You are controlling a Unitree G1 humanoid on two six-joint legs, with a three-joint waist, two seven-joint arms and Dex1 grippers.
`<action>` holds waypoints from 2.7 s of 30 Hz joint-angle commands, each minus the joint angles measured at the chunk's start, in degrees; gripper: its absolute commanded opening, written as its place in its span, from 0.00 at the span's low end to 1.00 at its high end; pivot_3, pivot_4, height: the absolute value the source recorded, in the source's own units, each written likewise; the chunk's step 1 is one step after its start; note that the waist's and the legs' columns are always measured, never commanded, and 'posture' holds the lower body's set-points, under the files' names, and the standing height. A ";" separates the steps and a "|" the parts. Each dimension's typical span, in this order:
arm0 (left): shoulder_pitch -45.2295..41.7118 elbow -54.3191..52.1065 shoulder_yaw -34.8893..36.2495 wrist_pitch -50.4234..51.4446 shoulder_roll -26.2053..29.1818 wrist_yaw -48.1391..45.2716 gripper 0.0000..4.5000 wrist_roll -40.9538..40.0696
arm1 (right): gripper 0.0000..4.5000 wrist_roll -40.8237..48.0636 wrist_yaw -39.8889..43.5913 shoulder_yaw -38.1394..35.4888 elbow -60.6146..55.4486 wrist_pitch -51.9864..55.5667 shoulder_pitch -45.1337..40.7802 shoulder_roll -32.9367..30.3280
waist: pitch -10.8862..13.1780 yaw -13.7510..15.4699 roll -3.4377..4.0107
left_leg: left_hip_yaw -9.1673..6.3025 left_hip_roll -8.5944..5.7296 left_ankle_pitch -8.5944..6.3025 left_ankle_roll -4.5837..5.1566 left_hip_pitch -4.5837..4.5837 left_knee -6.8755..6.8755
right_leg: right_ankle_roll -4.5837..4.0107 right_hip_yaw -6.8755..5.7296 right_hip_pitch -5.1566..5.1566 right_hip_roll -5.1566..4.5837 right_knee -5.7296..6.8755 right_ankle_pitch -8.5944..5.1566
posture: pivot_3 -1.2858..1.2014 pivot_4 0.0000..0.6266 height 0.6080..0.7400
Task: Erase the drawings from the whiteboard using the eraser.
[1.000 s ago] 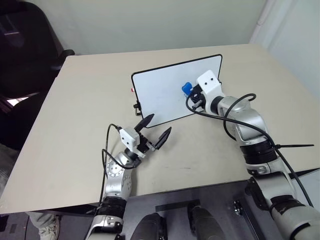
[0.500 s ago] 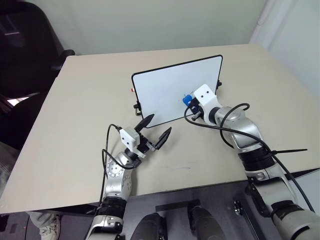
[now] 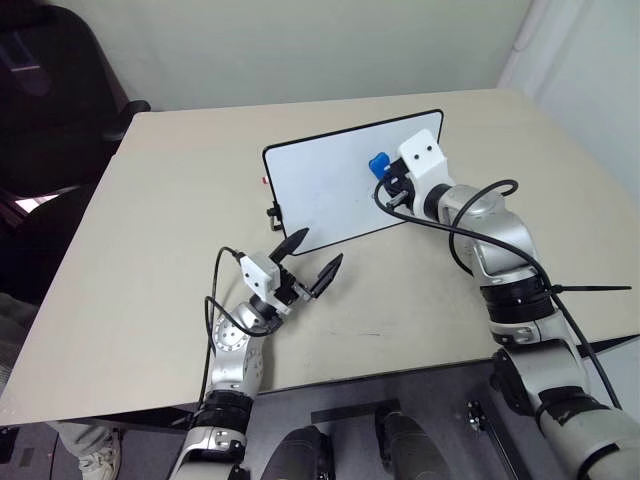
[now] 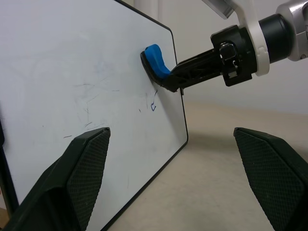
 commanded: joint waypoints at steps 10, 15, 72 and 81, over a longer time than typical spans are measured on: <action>-0.01 0.49 -0.18 -0.83 -0.39 0.18 1.00 0.12 | 0.17 -1.99 0.10 3.74 2.64 0.67 2.22 0.14 | 0.01 0.02 0.02 | 0.00 0.00 0.02 -0.03 -0.04 0.00 | 0.05 0.00 -0.01 0.00 0.02 0.04 | 0.52 0.24 0.90; -0.31 0.76 -0.30 -0.72 -0.58 0.04 1.00 0.12 | 0.17 -1.09 -0.38 0.71 0.91 0.86 -2.01 -0.24 | 0.02 0.01 0.03 | 0.00 -0.02 0.02 -0.02 -0.13 0.00 | 0.02 0.02 -0.09 0.00 0.03 0.05 | 0.52 0.24 0.90; -1.81 3.57 -0.04 -2.13 -1.25 -0.14 1.00 0.53 | 0.17 -1.46 1.02 4.86 1.09 3.02 -0.90 3.66 | 0.01 0.35 0.04 | 0.00 -0.01 0.15 -0.05 -0.21 0.03 | -0.06 -0.01 -0.14 -0.01 -0.01 0.20 | 0.52 0.24 0.90; -1.75 3.36 -0.12 -2.32 -1.13 -0.31 1.00 0.37 | 0.17 -3.27 -6.11 -0.02 9.21 3.11 -2.68 0.36 | 0.01 0.29 0.02 | 0.00 -0.05 0.17 -0.02 -0.24 0.08 | -0.05 0.03 -0.16 -0.04 -0.02 0.34 | 0.52 0.24 0.90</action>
